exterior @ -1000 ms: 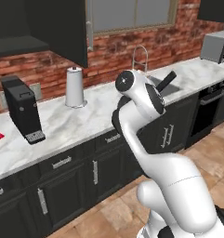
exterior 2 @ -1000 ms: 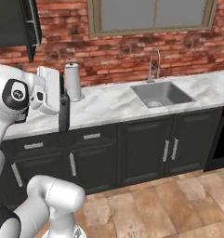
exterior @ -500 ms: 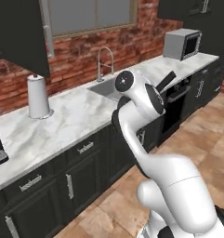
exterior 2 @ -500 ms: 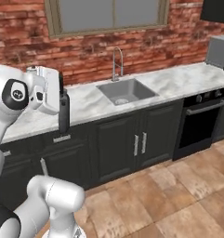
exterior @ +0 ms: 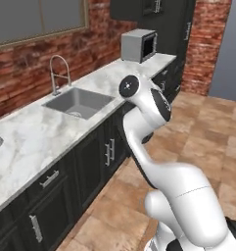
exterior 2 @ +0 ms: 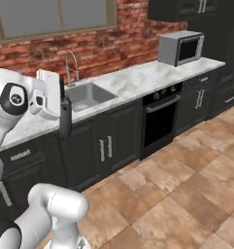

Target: Pick the pan from the cabinet and place it on the stove. Then turn on the stove burner for the pan.

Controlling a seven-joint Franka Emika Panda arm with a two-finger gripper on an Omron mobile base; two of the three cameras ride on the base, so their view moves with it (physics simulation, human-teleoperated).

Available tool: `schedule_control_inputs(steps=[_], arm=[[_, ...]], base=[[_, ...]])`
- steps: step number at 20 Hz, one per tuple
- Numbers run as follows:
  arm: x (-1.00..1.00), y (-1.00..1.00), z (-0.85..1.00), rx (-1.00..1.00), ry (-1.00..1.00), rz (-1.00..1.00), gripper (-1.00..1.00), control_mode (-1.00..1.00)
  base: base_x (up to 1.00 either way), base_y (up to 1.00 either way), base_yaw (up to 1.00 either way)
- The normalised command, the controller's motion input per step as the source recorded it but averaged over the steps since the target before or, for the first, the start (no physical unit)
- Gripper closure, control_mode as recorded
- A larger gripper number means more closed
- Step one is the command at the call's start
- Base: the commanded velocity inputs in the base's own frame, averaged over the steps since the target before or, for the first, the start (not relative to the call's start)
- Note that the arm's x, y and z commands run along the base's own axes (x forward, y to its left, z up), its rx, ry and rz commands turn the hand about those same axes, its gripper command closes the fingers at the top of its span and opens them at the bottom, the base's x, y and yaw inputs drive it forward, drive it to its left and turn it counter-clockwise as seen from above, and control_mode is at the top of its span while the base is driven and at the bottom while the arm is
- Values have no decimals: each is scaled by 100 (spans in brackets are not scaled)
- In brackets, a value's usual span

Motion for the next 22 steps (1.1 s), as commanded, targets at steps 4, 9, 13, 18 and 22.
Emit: schedule_control_inputs(steps=[4,9,13,18,22], arm=[[0,0,0,0,0,0,100,100],[0,0,0,0,0,0,100,100],[0,0,0,0,0,0,100,100],[0,0,0,0,0,0,100,100],[0,0,0,0,0,0,100,100]], base=[[0,0,-57],[0,0,-54],[0,0,-55],[0,24,-58],[0,41,-59]])
